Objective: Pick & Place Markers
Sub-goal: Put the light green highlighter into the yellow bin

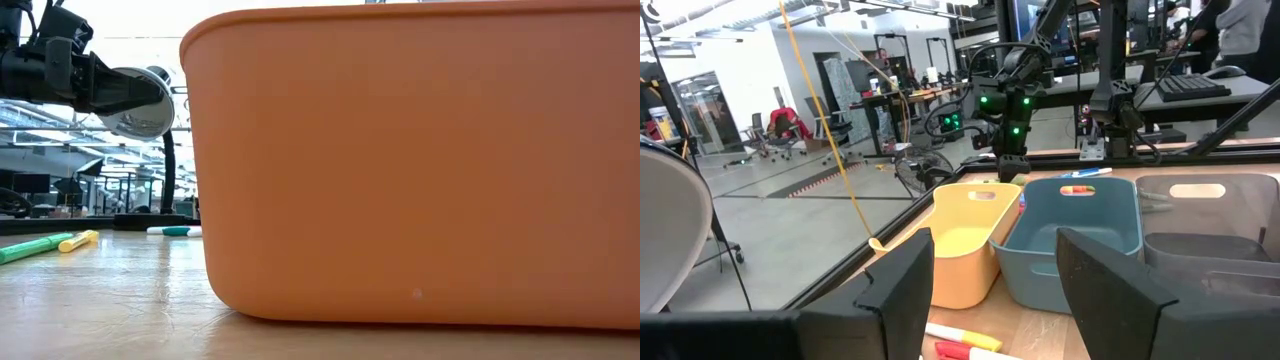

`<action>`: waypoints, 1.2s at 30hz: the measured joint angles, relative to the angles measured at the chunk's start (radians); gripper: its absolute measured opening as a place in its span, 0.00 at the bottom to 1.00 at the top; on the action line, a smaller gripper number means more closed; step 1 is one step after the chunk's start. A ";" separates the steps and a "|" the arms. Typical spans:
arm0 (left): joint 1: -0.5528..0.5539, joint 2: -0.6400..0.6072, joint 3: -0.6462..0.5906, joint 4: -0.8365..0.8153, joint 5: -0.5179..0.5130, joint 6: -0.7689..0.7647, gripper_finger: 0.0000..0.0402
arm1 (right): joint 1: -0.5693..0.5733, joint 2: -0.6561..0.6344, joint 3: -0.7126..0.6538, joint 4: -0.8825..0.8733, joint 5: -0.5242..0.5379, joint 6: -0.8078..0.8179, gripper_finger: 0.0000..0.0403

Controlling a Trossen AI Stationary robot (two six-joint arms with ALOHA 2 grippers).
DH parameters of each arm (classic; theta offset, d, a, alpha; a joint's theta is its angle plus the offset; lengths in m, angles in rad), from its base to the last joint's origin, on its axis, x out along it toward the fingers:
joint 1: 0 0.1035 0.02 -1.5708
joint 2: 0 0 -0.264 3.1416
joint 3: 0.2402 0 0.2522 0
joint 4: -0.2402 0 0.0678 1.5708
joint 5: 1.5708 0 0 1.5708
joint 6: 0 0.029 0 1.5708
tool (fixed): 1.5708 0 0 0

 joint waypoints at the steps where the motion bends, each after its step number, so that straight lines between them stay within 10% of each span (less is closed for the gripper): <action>1: 0.000 0.000 0.000 0.000 0.000 0.000 0.53 | 0.000 0.000 0.000 0.001 0.000 0.000 0.20; 36: 0.000 0.000 0.000 0.000 0.000 0.000 0.53 | 0.000 0.001 -0.001 0.007 0.003 -0.025 0.16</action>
